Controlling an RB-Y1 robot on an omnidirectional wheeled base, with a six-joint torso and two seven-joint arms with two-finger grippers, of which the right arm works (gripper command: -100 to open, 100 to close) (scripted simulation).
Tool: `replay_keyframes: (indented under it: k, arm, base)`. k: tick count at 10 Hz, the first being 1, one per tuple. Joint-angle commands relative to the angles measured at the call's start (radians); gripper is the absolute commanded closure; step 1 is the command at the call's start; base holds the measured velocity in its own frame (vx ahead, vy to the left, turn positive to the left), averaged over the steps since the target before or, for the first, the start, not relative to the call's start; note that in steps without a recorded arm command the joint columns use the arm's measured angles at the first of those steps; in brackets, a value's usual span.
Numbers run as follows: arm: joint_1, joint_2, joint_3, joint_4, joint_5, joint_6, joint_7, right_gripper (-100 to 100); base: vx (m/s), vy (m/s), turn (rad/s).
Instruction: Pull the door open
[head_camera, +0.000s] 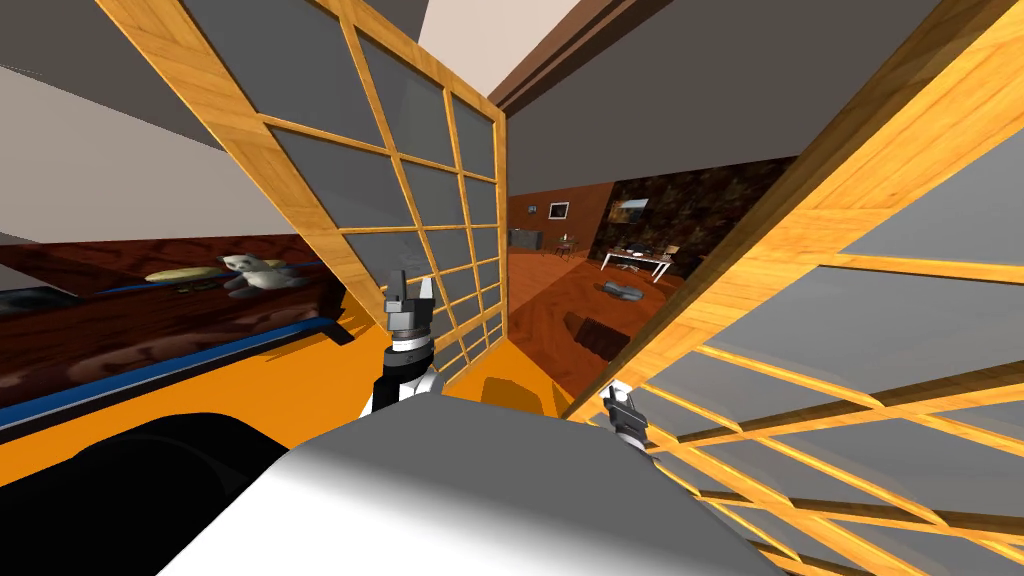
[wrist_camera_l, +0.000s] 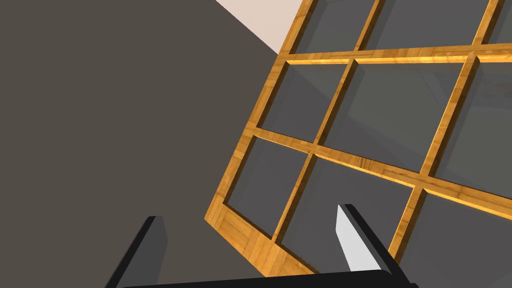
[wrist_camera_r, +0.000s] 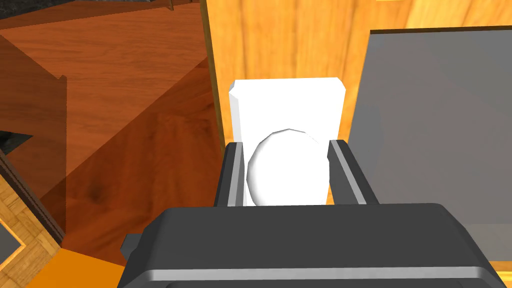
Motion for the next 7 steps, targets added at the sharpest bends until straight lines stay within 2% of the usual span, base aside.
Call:
replay_keyframes:
  k: [1,7]
  arm:
    - [0.008,-0.01,0.017,0.0,0.01,-0.014,-0.017,100]
    - [0.039,-0.056,0.081,0.002,0.051,-0.067,-0.08,100]
  base:
    - [-0.212,0.001,0.108]
    - [-0.223,-0.008,0.098]
